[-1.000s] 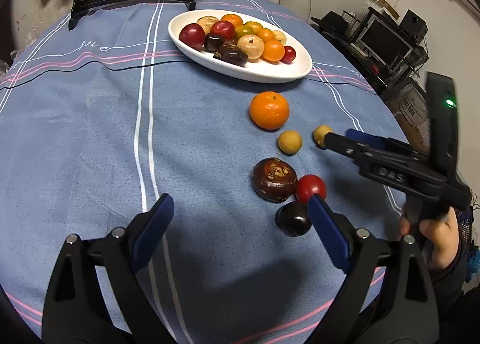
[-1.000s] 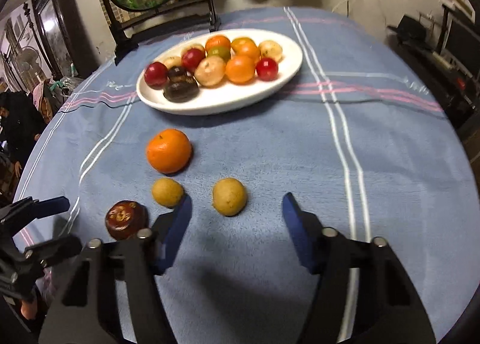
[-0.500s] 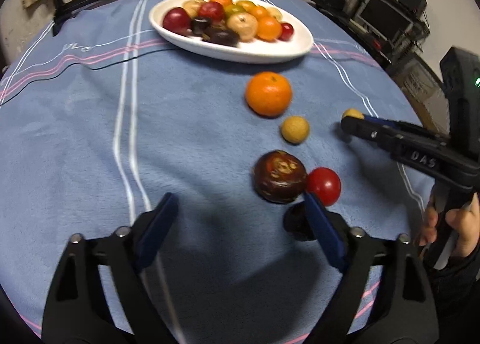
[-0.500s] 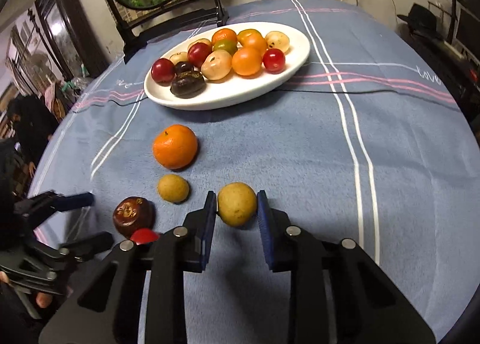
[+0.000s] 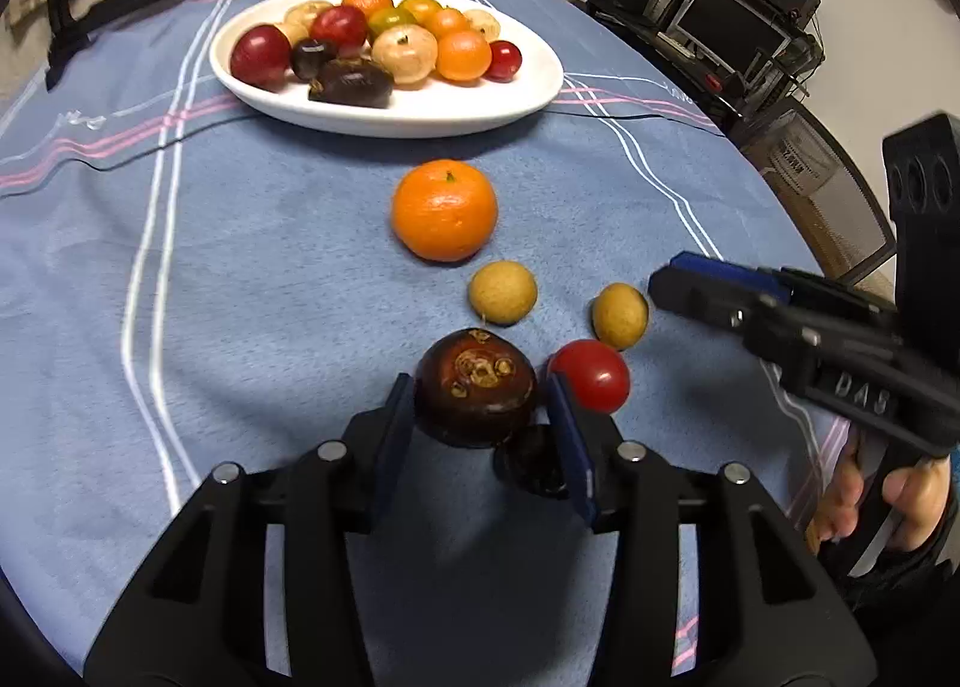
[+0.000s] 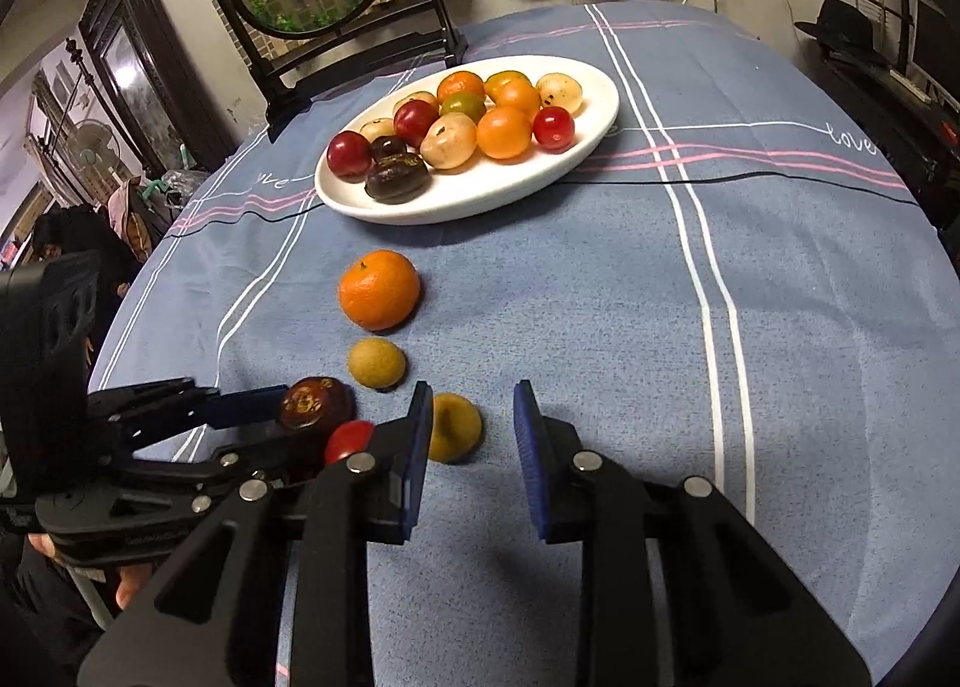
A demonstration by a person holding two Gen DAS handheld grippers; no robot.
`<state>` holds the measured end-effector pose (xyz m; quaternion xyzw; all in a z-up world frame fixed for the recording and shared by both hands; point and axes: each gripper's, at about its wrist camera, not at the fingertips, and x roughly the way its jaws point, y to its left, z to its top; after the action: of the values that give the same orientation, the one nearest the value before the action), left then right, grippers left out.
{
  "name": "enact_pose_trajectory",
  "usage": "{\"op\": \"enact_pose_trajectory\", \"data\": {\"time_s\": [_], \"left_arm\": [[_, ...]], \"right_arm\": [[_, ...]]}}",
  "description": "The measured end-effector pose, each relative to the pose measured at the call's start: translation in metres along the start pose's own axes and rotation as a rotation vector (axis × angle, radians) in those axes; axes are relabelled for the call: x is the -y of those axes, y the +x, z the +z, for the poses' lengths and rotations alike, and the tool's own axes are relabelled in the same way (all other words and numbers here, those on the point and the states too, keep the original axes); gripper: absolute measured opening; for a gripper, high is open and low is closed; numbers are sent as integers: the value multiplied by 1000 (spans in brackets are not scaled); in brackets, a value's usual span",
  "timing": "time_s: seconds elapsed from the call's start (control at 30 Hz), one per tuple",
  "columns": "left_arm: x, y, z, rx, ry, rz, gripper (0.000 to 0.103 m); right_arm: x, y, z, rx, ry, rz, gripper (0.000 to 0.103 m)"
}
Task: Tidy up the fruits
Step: 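Grasp the dark mangosteen with the left tool while the right tool grasps a small yellow fruit, then carry both fruits over the white plate, lower them and open both tools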
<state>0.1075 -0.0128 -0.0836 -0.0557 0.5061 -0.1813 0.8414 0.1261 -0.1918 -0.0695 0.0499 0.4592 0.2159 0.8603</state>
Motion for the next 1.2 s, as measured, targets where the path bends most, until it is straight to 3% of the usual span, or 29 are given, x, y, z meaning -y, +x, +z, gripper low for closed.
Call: {"op": "enact_pose_trajectory", "data": {"time_s": [0.17,0.33,0.43,0.73,1.03,1.2], "left_arm": [[7,1,-2,18,34,21,54],[3,0,-2,51,18,24,45],[-2,-6,-3,56,-1,36,42],[-4,-44,-10,142,7,79,42],[-7,-64,-9,176,-12,89,42],[-12,-74,-5,197,-26,96,42]], "right_arm": [[-8,9,-4,-52,-42,9,29],[-12,24,4,-63,-68,18,32],[-16,27,5,-84,-88,19,28],[-27,-24,-1,31,-98,-19,28],[-33,-30,-3,47,-120,-19,28],[-25,-16,-8,-1,-103,-50,28]]}}
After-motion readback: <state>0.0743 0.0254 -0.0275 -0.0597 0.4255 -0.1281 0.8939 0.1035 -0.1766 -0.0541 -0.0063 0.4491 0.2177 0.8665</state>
